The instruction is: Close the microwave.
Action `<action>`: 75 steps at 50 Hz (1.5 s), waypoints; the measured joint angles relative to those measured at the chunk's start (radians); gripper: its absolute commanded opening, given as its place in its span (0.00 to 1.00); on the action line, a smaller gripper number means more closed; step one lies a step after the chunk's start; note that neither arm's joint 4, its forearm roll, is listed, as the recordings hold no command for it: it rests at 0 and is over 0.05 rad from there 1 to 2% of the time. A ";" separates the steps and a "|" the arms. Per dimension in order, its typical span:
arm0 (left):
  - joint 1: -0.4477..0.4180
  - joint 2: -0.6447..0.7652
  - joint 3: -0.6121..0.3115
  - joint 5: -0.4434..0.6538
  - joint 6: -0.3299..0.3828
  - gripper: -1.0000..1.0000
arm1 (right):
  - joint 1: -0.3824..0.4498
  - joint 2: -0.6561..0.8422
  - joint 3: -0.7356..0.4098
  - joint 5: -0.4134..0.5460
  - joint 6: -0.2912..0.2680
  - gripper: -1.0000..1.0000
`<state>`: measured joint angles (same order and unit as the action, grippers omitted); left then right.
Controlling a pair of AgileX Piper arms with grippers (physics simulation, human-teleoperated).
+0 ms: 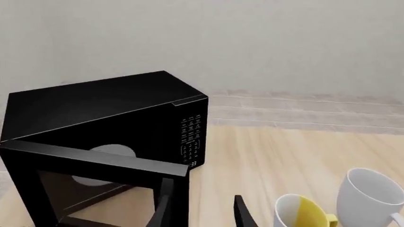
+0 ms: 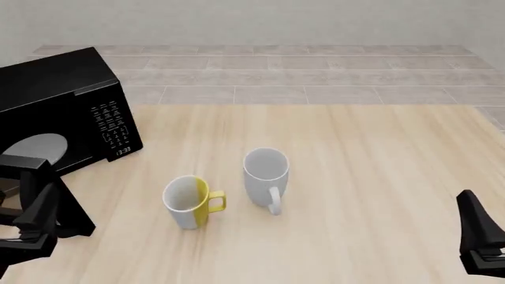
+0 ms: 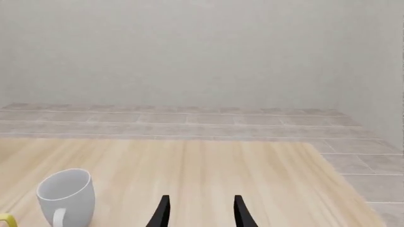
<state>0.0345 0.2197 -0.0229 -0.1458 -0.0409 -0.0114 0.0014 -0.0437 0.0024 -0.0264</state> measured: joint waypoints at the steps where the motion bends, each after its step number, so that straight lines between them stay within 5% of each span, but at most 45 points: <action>1: 0.000 0.008 0.000 -0.006 -0.002 1.00 | 0.000 0.000 0.000 0.000 0.000 1.00; 75: 0.018 0.432 0.006 -0.364 -0.029 1.00 | -0.005 0.000 0.011 -0.011 0.005 1.00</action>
<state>0.0521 0.6517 -0.0170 -0.5096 -0.0701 -0.0161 0.0010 -0.0328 -0.0081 -0.0212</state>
